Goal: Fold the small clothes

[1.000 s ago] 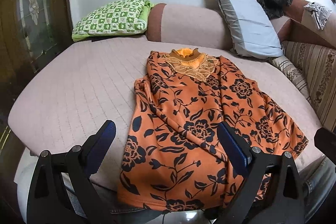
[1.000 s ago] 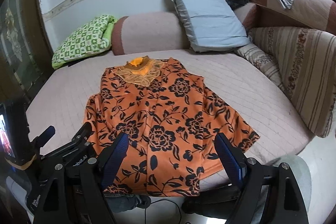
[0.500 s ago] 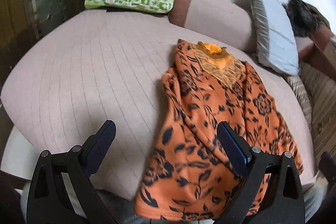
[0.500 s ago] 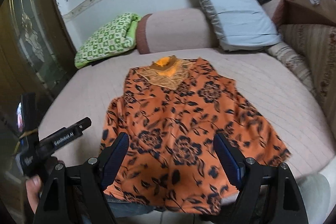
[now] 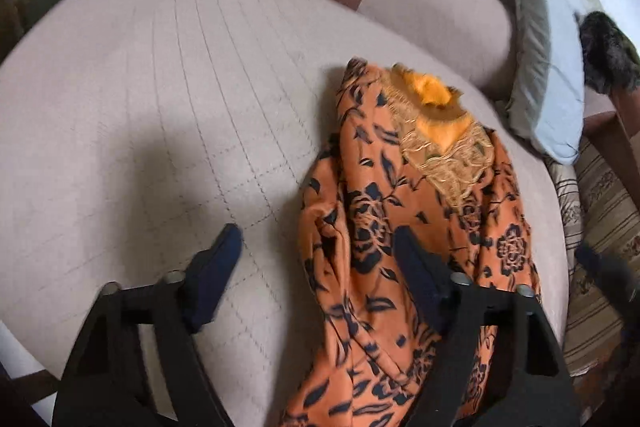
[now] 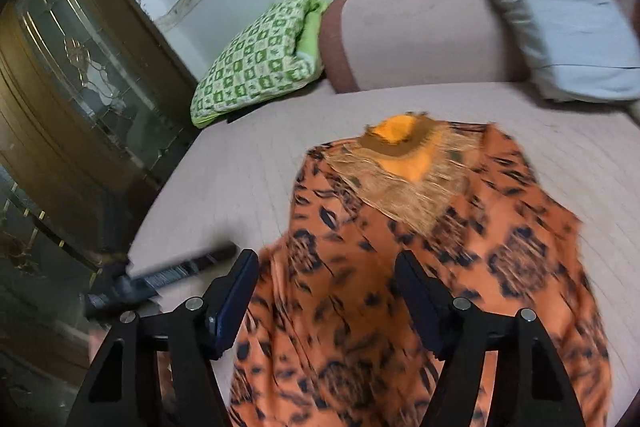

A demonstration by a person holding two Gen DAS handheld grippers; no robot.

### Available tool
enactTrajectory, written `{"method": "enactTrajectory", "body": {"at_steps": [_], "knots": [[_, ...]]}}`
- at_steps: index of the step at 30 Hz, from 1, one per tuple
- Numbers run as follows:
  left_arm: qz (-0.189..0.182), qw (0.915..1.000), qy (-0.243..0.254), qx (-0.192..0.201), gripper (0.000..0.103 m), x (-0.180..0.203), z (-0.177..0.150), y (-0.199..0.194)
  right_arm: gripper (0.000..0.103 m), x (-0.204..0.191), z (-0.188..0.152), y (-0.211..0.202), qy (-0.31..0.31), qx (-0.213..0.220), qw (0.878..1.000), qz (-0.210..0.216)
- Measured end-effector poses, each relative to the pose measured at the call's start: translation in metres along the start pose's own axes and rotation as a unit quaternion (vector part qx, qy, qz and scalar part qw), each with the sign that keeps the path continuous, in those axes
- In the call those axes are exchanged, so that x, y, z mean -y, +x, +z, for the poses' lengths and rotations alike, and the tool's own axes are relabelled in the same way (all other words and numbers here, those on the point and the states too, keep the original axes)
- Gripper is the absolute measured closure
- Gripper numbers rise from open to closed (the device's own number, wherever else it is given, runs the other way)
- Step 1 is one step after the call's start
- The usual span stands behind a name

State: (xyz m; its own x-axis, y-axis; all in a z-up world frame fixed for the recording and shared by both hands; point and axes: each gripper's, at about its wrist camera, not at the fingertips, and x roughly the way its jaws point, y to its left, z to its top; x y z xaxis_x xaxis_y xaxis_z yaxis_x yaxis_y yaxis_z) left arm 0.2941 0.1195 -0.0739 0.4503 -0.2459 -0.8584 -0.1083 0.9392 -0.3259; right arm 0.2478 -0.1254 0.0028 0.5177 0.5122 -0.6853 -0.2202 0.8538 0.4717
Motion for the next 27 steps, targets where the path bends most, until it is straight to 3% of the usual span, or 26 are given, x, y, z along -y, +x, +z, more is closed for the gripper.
{"method": "enactTrajectory", "body": {"at_steps": [3, 5, 7, 11, 13, 14, 15, 18, 19, 20, 22, 25, 26, 27], "knots": [[-0.015, 0.9998, -0.009, -0.010, 0.029, -0.012, -0.011, 0.018, 0.034, 0.006, 0.031, 0.049, 0.018, -0.043, 0.998, 0.044], [-0.024, 0.9987, -0.025, -0.037, 0.037, -0.021, -0.017, 0.029, 0.034, 0.006, 0.047, 0.080, 0.016, -0.069, 0.996, 0.058], [-0.059, 0.9957, -0.042, -0.059, 0.039, -0.029, -0.016, 0.038, 0.034, 0.002, 0.061, 0.110, 0.007, -0.092, 0.994, 0.063], [-0.049, 0.9953, -0.063, -0.054, 0.042, -0.032, 0.000, 0.052, 0.037, -0.002, 0.085, 0.173, 0.015, -0.128, 0.990, 0.054], [-0.034, 0.9952, -0.048, -0.078, 0.076, -0.025, 0.002, 0.064, 0.041, 0.001, 0.096, 0.206, 0.031, -0.144, 0.988, 0.050], [-0.027, 0.9948, -0.047, -0.086, 0.085, -0.025, 0.002, 0.067, 0.042, 0.002, 0.100, 0.223, 0.030, -0.154, 0.987, 0.045], [-0.038, 0.9939, -0.063, -0.082, 0.086, -0.029, 0.002, 0.065, 0.045, 0.002, 0.102, 0.235, 0.029, -0.161, 0.986, 0.038], [-0.068, 0.9912, -0.092, -0.066, 0.089, -0.041, 0.005, 0.052, 0.079, -0.005, 0.099, 0.266, 0.014, -0.192, 0.981, 0.032], [-0.080, 0.9900, -0.102, -0.056, 0.090, -0.046, 0.005, 0.045, 0.095, -0.008, 0.100, 0.267, 0.011, -0.191, 0.981, 0.037], [-0.094, 0.9882, -0.112, -0.046, 0.090, -0.051, 0.005, 0.038, 0.098, -0.011, 0.102, 0.263, 0.011, -0.180, 0.983, 0.046], [-0.117, 0.9831, -0.139, -0.022, 0.090, -0.064, 0.006, 0.023, 0.099, -0.022, 0.113, 0.243, 0.004, -0.140, 0.988, 0.062], [-0.121, 0.9779, -0.169, -0.013, 0.091, -0.080, 0.006, 0.023, 0.100, -0.030, 0.133, 0.223, 0.004, -0.097, 0.992, 0.077], [-0.126, 0.9751, -0.182, -0.009, 0.101, -0.086, 0.005, 0.024, 0.100, -0.029, 0.138, 0.223, 0.008, -0.093, 0.992, 0.087], [-0.099, 0.9767, -0.190, 0.006, 0.103, -0.094, 0.006, 0.019, 0.100, -0.026, 0.142, 0.227, 0.018, -0.093, 0.990, 0.101]]}}
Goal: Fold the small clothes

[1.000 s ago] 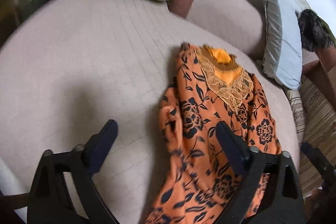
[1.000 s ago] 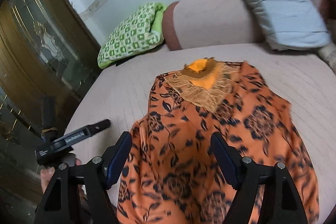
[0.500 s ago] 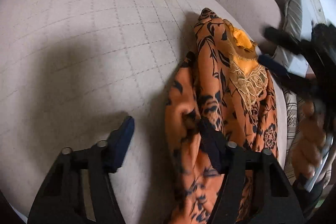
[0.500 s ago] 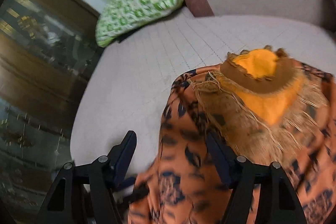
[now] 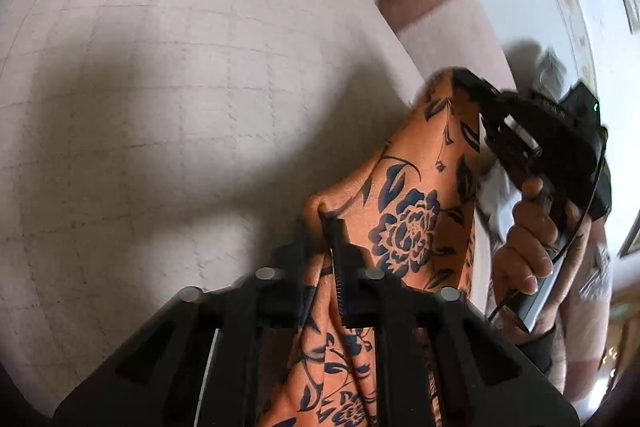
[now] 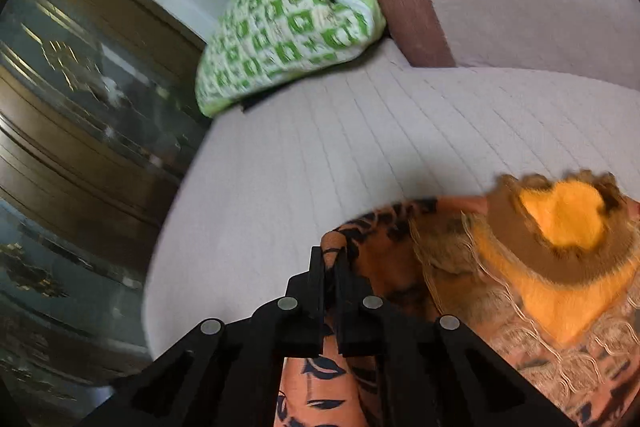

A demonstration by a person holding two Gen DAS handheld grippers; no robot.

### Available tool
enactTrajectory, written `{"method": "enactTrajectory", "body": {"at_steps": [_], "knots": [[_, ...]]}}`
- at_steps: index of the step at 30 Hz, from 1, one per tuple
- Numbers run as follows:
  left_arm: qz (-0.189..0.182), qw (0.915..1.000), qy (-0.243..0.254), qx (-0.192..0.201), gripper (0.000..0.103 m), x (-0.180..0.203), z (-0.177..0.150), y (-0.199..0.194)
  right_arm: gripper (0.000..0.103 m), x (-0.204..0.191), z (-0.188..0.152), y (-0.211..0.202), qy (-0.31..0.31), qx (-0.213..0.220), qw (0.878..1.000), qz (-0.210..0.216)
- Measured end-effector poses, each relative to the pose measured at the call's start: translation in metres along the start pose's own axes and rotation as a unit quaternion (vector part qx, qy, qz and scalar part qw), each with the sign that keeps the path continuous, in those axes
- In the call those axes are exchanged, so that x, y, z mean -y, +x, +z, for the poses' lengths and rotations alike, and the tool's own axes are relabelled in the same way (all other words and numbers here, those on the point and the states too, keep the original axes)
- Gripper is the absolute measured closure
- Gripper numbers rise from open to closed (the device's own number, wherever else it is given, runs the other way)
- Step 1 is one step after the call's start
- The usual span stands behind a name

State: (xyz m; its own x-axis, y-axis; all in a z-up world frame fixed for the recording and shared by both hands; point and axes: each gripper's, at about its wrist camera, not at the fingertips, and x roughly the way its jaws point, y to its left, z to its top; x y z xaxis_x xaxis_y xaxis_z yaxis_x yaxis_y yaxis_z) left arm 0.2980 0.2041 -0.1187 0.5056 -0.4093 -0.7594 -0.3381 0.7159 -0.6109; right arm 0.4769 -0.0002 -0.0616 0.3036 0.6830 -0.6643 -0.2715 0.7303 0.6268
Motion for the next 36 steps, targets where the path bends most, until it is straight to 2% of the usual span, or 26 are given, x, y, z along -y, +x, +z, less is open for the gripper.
{"method": "enactTrajectory", "body": {"at_steps": [2, 3, 5, 6, 8, 9, 10, 11, 12, 13, 15, 18, 20, 22, 23, 24, 25, 26, 27, 28, 30, 32, 34, 36], "knots": [[0.036, 0.9974, -0.037, 0.050, 0.103, -0.021, 0.009, -0.016, 0.099, 0.013, 0.005, 0.016, 0.011, -0.006, 1.000, -0.016], [0.044, 0.9959, -0.050, 0.061, 0.103, -0.027, 0.010, -0.021, 0.099, 0.021, 0.004, 0.030, 0.014, -0.021, 0.999, -0.032], [0.041, 0.9947, -0.055, 0.076, 0.103, -0.029, 0.007, -0.029, 0.098, 0.043, -0.004, 0.066, 0.030, -0.085, 0.993, -0.070], [0.035, 0.9954, -0.046, 0.076, 0.103, -0.025, 0.005, -0.030, 0.098, 0.052, -0.008, 0.068, 0.047, -0.098, 0.991, -0.076], [0.010, 0.9979, -0.019, 0.061, 0.101, -0.010, 0.001, -0.031, 0.097, 0.058, -0.016, 0.042, 0.069, -0.068, 0.995, -0.027], [-0.007, 0.9992, 0.004, 0.040, 0.090, 0.003, -0.005, -0.026, 0.096, 0.054, -0.020, 0.028, 0.061, -0.057, 0.996, -0.016], [-0.013, 0.9994, 0.017, 0.026, 0.081, 0.013, -0.007, -0.020, 0.091, 0.047, -0.025, 0.009, 0.047, -0.045, 0.998, -0.017], [-0.016, 0.9994, 0.031, 0.007, 0.060, 0.022, -0.010, -0.011, 0.076, 0.043, -0.031, -0.004, 0.038, -0.040, 0.998, -0.016], [-0.018, 0.9988, 0.043, -0.014, 0.049, 0.031, -0.018, -0.003, 0.065, 0.036, -0.040, -0.022, 0.026, -0.034, 0.999, -0.007], [-0.021, 0.9984, 0.047, -0.024, 0.049, 0.037, -0.022, 0.003, 0.049, 0.029, -0.051, -0.038, 0.014, -0.031, 0.999, -0.017], [-0.024, 0.9965, 0.057, -0.057, 0.049, 0.044, -0.033, 0.016, 0.048, 0.022, -0.075, -0.063, -0.009, -0.029, 0.998, -0.055], [0.009, 0.9951, 0.049, -0.085, 0.049, 0.044, -0.046, 0.033, 0.048, 0.038, -0.121, -0.082, -0.007, -0.047, 0.995, -0.084], [0.030, 0.9945, 0.039, -0.092, 0.050, 0.041, -0.040, 0.048, 0.056, 0.055, -0.151, -0.081, 0.004, -0.061, 0.993, -0.098], [0.023, 0.9965, 0.022, -0.077, 0.050, 0.036, -0.037, 0.049, 0.062, 0.078, -0.180, -0.082, 0.021, -0.074, 0.990, -0.117], [0.026, 0.9971, 0.022, -0.069, 0.060, 0.036, -0.036, 0.050, 0.069, 0.086, -0.188, -0.084, 0.029, -0.074, 0.990, -0.116], [0.038, 0.9971, 0.029, -0.059, 0.090, 0.038, -0.035, 0.048, 0.073, 0.093, -0.198, -0.086, 0.038, -0.074, 0.991, -0.109], [0.051, 0.9964, 0.038, -0.057, 0.099, 0.039, -0.034, 0.049, 0.085, 0.097, -0.205, -0.087, 0.036, -0.074, 0.991, -0.110], [0.055, 0.9962, 0.041, -0.055, 0.099, 0.039, -0.034, 0.045, 0.096, 0.097, -0.207, -0.089, 0.030, -0.071, 0.990, -0.117], [0.049, 0.9973, 0.035, -0.042, 0.099, 0.039, -0.031, 0.038, 0.099, 0.098, -0.208, -0.093, 0.037, -0.067, 0.990, -0.117], [0.045, 0.9981, 0.034, -0.026, 0.099, 0.039, -0.029, 0.028, 0.100, 0.097, -0.207, -0.098, 0.047, -0.062, 0.992, -0.102], [0.052, 0.9978, 0.040, -0.001, 0.099, 0.039, -0.027, 0.020, 0.100, 0.084, -0.207, -0.109, 0.029, -0.044, 0.993, -0.102], [0.077, 0.9965, 0.023, -0.024, 0.099, 0.027, -0.027, 0.035, 0.100, 0.078, -0.210, -0.110, 0.013, -0.040, 0.994, -0.104], [0.066, 0.9964, -0.009, -0.052, 0.097, 0.014, -0.025, 0.045, 0.100, 0.077, -0.215, -0.109, 0.017, -0.052, 0.990, -0.128], [0.064, 0.9950, 0.007, -0.076, 0.097, 0.019, -0.026, 0.041, 0.100, 0.069, -0.227, -0.123, 0.020, -0.041, 0.993, -0.112]]}}
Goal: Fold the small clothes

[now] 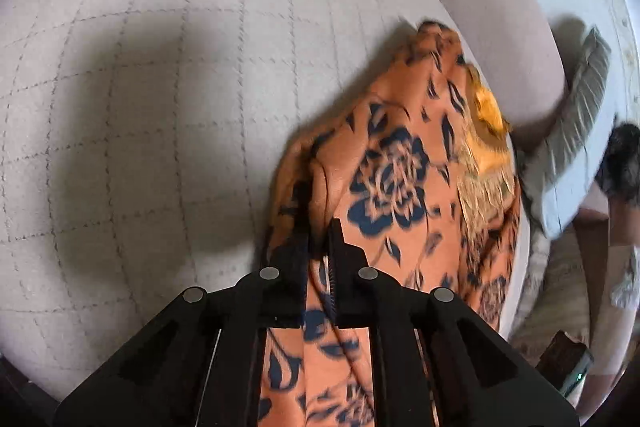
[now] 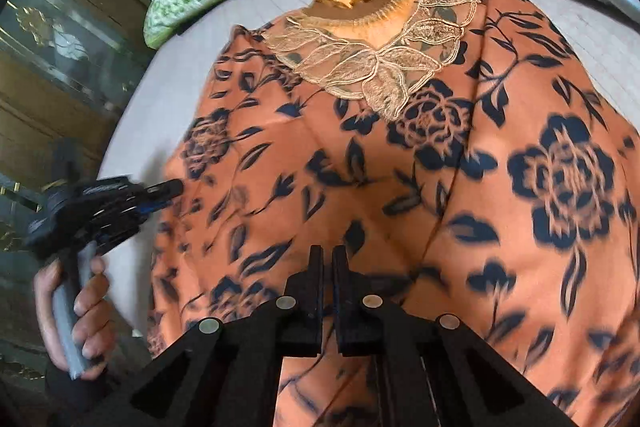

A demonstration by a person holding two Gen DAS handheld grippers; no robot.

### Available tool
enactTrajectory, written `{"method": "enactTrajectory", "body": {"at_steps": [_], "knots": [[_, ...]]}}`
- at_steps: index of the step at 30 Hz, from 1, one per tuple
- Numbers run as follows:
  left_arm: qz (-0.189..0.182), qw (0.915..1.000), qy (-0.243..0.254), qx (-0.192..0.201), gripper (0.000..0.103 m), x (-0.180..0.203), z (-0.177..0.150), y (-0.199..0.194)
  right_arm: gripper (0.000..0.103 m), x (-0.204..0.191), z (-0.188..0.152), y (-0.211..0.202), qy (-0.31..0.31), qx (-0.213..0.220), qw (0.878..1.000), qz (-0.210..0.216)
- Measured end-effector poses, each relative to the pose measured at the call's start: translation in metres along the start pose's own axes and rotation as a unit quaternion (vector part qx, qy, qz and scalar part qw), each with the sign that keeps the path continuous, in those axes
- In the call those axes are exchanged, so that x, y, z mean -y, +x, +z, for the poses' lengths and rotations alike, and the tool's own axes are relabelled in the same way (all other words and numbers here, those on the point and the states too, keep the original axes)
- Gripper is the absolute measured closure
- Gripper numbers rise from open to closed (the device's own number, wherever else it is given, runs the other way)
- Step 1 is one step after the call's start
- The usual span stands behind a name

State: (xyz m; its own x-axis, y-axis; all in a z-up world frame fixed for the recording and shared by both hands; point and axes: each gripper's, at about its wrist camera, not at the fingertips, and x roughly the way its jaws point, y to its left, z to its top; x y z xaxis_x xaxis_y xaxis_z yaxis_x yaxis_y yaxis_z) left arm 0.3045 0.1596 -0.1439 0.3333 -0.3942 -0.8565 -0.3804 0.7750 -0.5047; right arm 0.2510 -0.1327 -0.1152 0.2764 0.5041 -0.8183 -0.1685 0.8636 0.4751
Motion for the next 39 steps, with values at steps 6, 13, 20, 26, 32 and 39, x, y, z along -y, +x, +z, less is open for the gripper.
{"method": "enactTrajectory", "body": {"at_steps": [6, 13, 20, 26, 32, 39], "knots": [[0.033, 0.9940, 0.089, 0.054, 0.035, -0.003, -0.051, -0.067, 0.065, -0.025, -0.078, -0.058, -0.006, 0.058, 0.998, 0.018], [0.089, 0.9905, 0.096, 0.042, 0.028, -0.033, -0.144, -0.048, 0.065, 0.045, -0.110, -0.128, 0.104, 0.103, 0.985, -0.092], [0.159, 0.9689, 0.179, 0.062, 0.029, -0.001, -0.172, -0.026, 0.066, 0.139, -0.130, -0.143, 0.201, 0.036, 0.948, -0.245], [0.159, 0.9702, 0.158, 0.093, 0.088, -0.003, -0.172, -0.030, 0.097, 0.122, -0.138, -0.122, 0.159, 0.021, 0.959, -0.234], [0.108, 0.9812, 0.112, 0.114, 0.099, -0.025, -0.171, -0.071, 0.099, 0.107, -0.152, -0.156, 0.173, 0.061, 0.956, -0.231], [0.133, 0.9789, 0.122, 0.096, 0.096, -0.022, -0.172, -0.067, 0.098, 0.100, -0.162, -0.160, 0.186, 0.090, 0.943, -0.262]]}}
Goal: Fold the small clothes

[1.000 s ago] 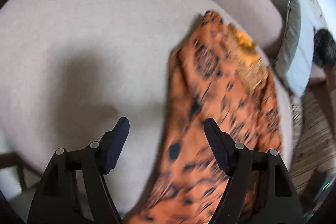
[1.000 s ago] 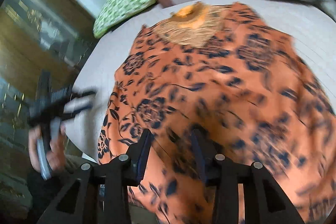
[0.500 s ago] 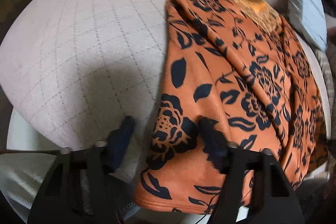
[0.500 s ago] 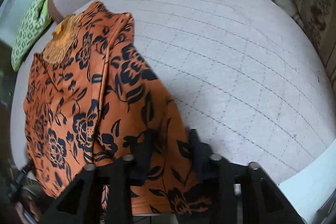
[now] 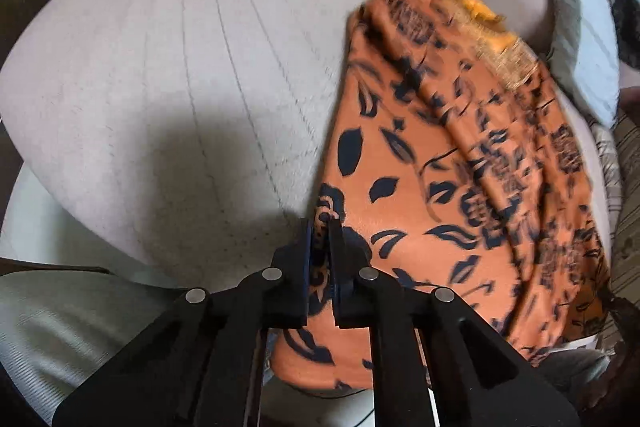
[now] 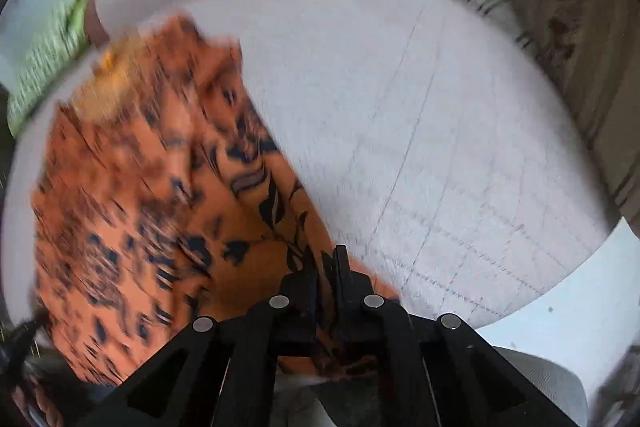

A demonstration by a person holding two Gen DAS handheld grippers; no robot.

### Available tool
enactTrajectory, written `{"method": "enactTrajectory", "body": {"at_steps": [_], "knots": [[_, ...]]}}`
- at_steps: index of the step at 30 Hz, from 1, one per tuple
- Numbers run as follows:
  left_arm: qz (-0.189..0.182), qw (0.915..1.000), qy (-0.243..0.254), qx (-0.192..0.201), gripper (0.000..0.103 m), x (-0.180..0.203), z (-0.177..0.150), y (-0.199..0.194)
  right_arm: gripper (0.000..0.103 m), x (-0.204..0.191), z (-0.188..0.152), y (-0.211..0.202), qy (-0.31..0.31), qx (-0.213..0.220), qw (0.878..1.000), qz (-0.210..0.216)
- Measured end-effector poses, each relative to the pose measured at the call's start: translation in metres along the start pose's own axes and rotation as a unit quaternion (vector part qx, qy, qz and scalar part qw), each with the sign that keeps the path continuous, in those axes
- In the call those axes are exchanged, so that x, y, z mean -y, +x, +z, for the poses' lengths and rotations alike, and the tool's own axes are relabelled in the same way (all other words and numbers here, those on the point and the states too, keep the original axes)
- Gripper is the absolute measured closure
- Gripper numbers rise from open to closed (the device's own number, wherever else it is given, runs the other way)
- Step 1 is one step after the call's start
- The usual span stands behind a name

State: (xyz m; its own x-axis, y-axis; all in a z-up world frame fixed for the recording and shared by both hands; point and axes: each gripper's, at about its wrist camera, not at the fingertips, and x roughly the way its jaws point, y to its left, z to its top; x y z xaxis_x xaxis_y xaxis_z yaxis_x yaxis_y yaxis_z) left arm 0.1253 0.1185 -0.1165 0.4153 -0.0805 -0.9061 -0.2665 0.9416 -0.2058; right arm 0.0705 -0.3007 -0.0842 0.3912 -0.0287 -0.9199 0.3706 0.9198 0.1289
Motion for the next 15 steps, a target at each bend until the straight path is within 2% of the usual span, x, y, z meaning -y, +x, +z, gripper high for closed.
{"method": "enactTrajectory", "body": {"at_steps": [1, 2, 3, 4, 5, 8, 9, 10, 12, 14, 15], "knots": [[-0.008, 0.9998, -0.007, 0.015, 0.095, -0.002, -0.002, -0.012, 0.094, 0.000, -0.005, -0.019, 0.003, 0.035, 0.999, 0.022], [-0.017, 0.9995, -0.010, 0.024, 0.086, -0.003, -0.006, -0.020, 0.084, -0.003, -0.009, -0.030, 0.005, 0.053, 0.998, 0.035], [-0.027, 0.9990, -0.010, 0.034, 0.067, -0.002, -0.011, -0.029, 0.071, -0.006, -0.017, -0.043, 0.006, 0.072, 0.995, 0.065], [-0.032, 0.9986, -0.009, 0.040, 0.055, 0.001, -0.016, -0.036, 0.043, -0.012, -0.026, -0.050, 0.003, 0.073, 0.993, 0.097], [-0.037, 0.9983, -0.008, 0.044, 0.042, 0.004, -0.022, -0.040, 0.037, -0.019, -0.036, -0.055, -0.002, 0.068, 0.990, 0.126], [-0.068, 0.9958, 0.011, 0.061, 0.040, 0.027, -0.027, -0.051, 0.037, -0.049, -0.060, -0.058, -0.048, 0.067, 0.984, 0.155], [-0.078, 0.9954, 0.022, 0.052, 0.038, 0.038, -0.029, -0.050, 0.037, -0.064, -0.068, -0.050, -0.065, 0.049, 0.983, 0.167], [-0.092, 0.9946, 0.032, 0.035, 0.038, 0.050, -0.030, -0.044, 0.037, -0.081, -0.075, -0.032, -0.075, 0.012, 0.983, 0.170], [-0.110, 0.9931, 0.040, 0.007, 0.038, 0.068, -0.029, -0.029, 0.056, -0.104, -0.092, 0.003, -0.087, -0.061, 0.982, 0.157], [-0.120, 0.9917, 0.043, -0.012, 0.038, 0.081, -0.027, -0.014, 0.069, -0.120, -0.108, 0.037, -0.098, -0.123, 0.976, 0.154], [-0.118, 0.9917, 0.043, -0.029, 0.038, 0.089, -0.024, 0.000, 0.082, -0.123, -0.112, 0.046, -0.106, -0.139, 0.973, 0.150]]}}
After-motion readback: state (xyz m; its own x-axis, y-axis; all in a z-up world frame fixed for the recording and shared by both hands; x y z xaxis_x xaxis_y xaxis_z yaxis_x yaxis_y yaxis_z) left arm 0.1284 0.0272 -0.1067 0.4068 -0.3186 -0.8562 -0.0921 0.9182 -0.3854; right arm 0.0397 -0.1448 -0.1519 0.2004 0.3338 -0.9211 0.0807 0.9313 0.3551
